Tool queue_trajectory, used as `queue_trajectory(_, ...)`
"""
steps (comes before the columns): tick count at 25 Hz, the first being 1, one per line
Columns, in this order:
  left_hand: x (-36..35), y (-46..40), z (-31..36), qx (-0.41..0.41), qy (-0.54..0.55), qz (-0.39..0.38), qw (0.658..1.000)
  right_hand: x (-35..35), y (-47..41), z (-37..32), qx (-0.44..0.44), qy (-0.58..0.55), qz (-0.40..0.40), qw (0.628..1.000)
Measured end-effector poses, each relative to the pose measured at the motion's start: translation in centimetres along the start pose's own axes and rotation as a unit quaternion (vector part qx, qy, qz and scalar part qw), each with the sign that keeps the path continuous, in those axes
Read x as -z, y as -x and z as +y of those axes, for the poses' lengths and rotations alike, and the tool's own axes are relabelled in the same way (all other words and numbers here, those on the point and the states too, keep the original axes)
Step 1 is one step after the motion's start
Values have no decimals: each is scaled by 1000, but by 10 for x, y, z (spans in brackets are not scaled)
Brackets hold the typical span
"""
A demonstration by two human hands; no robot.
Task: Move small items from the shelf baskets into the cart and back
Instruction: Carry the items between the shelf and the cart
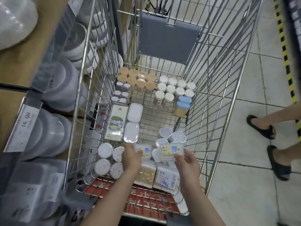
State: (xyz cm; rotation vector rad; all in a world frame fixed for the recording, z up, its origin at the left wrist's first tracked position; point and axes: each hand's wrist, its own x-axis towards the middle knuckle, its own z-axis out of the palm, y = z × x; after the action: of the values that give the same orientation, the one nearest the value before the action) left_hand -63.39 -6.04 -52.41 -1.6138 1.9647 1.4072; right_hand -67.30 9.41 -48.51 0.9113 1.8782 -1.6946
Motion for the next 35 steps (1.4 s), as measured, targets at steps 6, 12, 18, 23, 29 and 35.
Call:
queue_trajectory(6,-12,-15,-11,-37,-33,17,999,-9,-11,6,-13,-16,10,1000)
queue_trajectory(12,-17,-18,-19,-69,-117,10,991,-21,-16,16,-39,-18,16,999)
queue_trajectory(18,-12,-23,-13,-16,-79,-78,994,-34,-18,22,-50,-1,-6,999)
queue_trajectory(23,2,-13,-10,69,108,-100,987,-54,-16,39,-62,24,-38,997)
queue_trajectory(29,9,-11,-16,67,134,-118,982,-70,-14,54,23,182,-36,982)
queue_trajectory(35,17,-9,-14,42,112,-142,983,-79,-15,65,106,374,-36,921)
